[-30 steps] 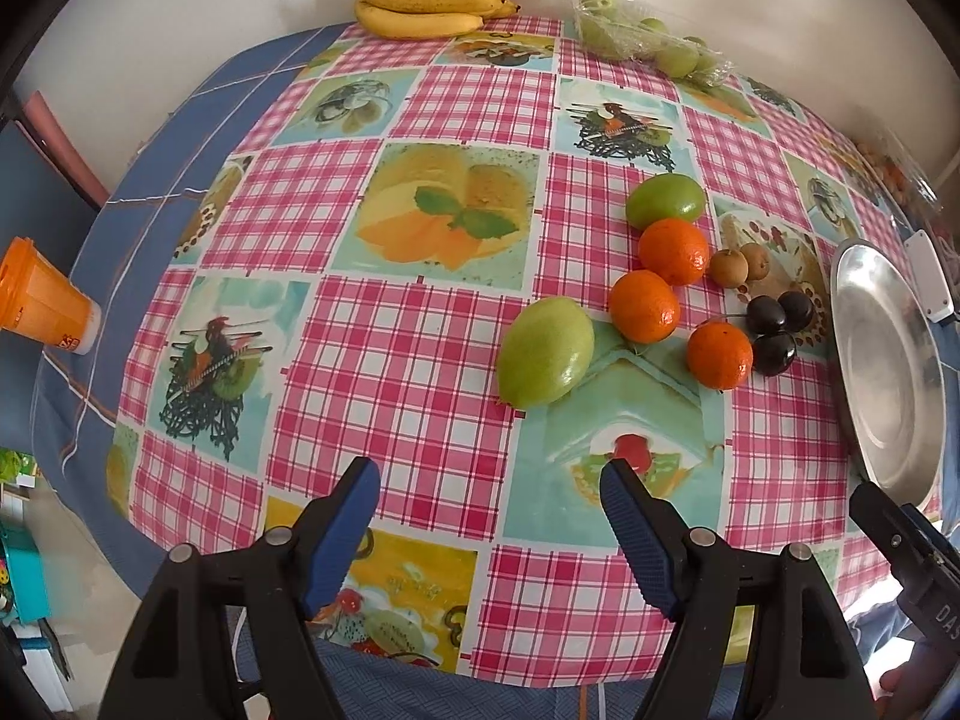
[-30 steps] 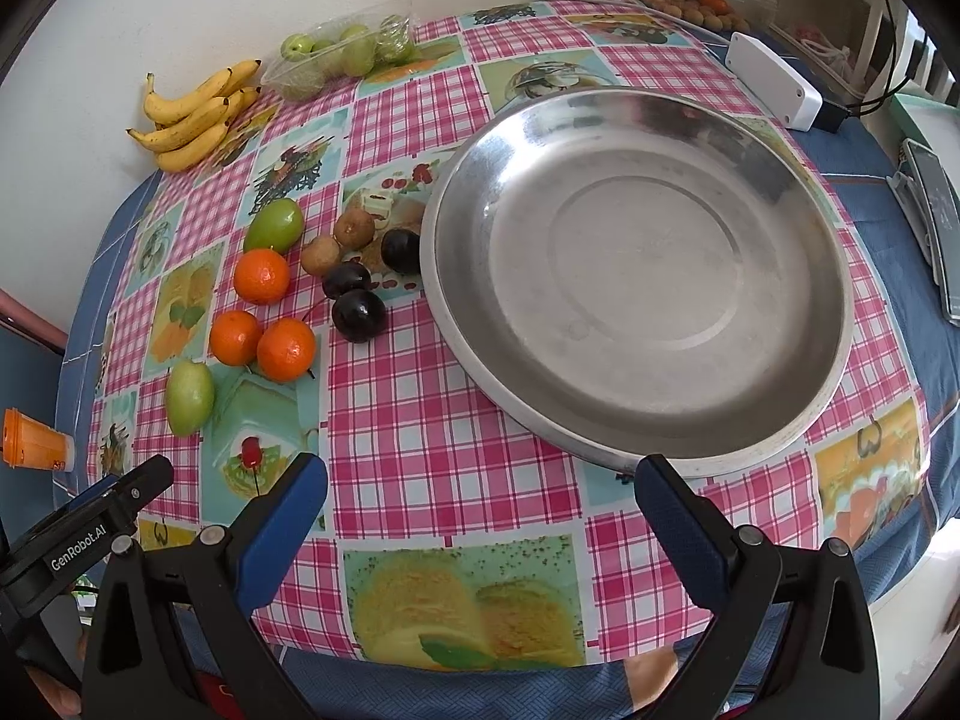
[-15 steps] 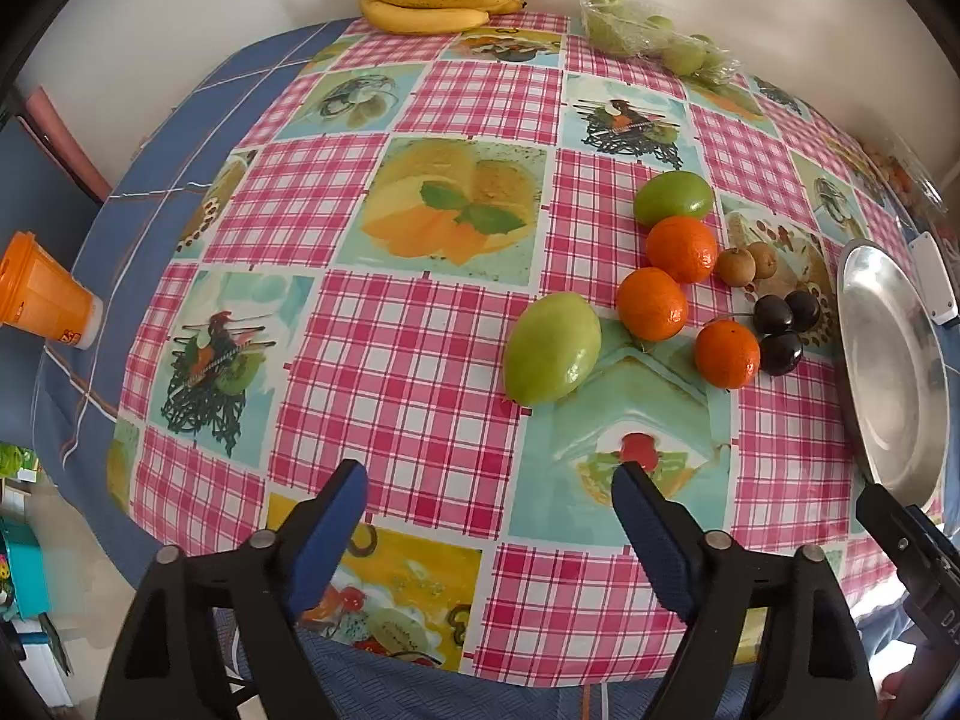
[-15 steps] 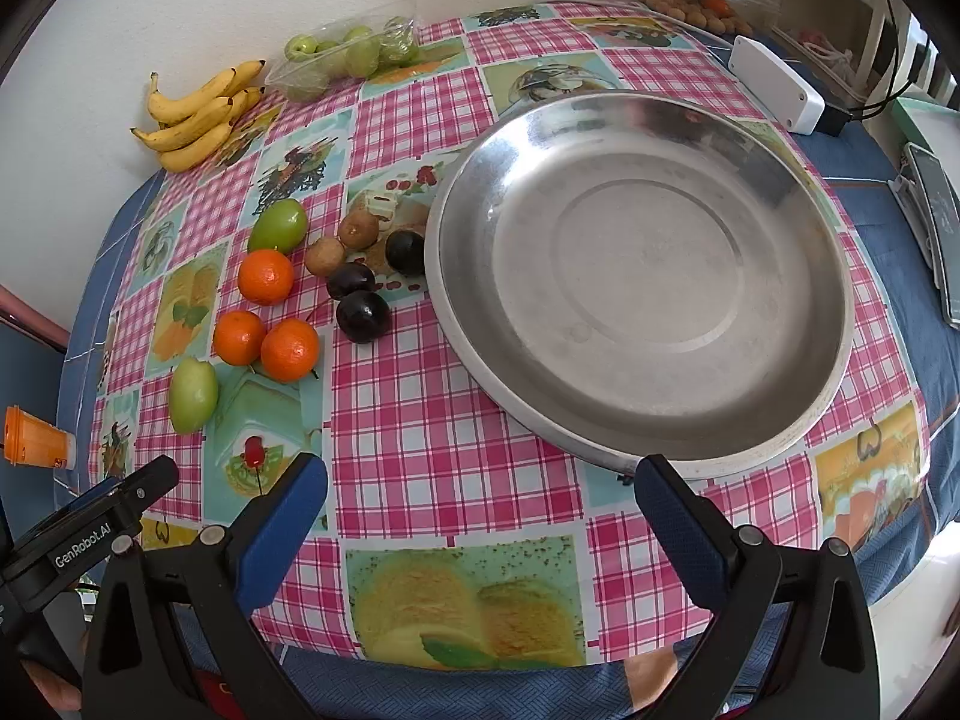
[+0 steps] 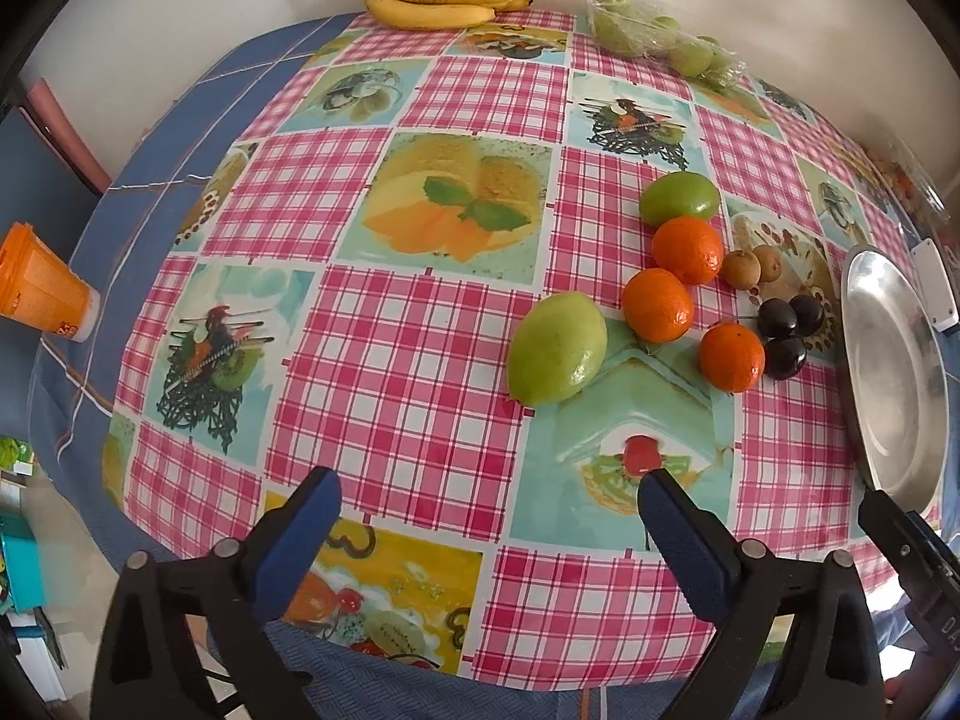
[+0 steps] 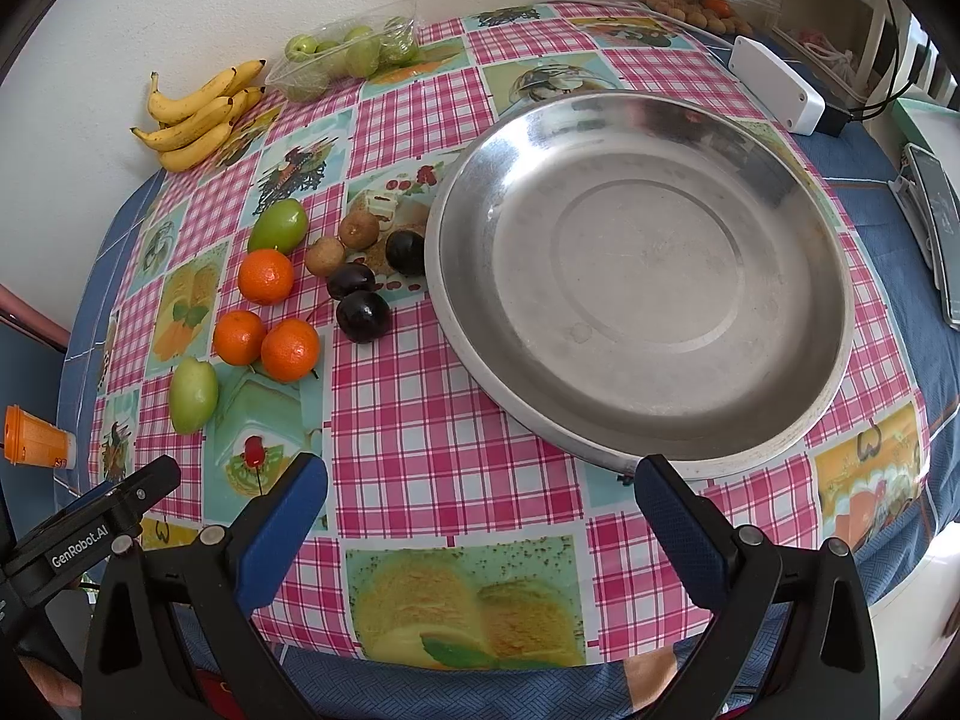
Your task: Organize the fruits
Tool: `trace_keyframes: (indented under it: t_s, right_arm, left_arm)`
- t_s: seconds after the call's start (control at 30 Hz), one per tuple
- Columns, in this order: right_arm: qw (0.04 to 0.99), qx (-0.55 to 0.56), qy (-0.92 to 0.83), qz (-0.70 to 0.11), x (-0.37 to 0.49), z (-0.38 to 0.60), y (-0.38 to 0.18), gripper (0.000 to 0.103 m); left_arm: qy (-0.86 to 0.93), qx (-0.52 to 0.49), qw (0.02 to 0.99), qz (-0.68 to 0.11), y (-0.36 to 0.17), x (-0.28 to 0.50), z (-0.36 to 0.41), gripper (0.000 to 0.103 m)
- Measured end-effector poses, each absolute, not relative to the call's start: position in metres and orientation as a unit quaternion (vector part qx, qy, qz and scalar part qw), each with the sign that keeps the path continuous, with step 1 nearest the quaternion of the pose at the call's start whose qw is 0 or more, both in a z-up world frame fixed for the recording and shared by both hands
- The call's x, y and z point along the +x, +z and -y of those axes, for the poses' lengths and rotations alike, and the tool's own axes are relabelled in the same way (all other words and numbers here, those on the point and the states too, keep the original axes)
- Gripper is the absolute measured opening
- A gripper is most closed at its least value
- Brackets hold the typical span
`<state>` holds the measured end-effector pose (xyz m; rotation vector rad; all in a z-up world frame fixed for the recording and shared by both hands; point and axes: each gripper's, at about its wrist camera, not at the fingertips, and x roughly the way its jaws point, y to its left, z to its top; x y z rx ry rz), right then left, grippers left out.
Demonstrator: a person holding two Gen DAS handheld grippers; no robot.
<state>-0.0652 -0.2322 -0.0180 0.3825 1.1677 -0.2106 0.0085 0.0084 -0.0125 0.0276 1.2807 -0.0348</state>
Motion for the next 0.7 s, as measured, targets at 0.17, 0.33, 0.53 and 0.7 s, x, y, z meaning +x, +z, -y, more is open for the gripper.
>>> trace_keyframes:
  t_s: [0.17,0.33,0.53,0.7]
  right_arm:
    - [0.812,0.179,-0.098,-0.547,-0.0648,0.2327,-0.018,0.102]
    - [0.812,0.177,-0.096,-0.547,-0.0641,0.2322,-0.0176,0.102]
    - [0.814,0.172,-0.098,-0.546,-0.0645,0.2306,-0.0145,0.102]
    - [0.815,0.17,-0.098,-0.546,-0.0645,0.2292,-0.0137,0.102]
  left_arm:
    - [-0.015,0.009,0.8,-0.6,-0.0155,0.0101,-0.009,0.103]
    - [-0.019,0.004,0.798,-0.602,-0.0175,0.0108,-0.0098,0.103]
    - [-0.021,0.002,0.797,-0.603,-0.019,0.0117,-0.0093,0.103]
    - [-0.021,0.002,0.797,-0.603,-0.0189,0.0115,-0.0095,0.103]
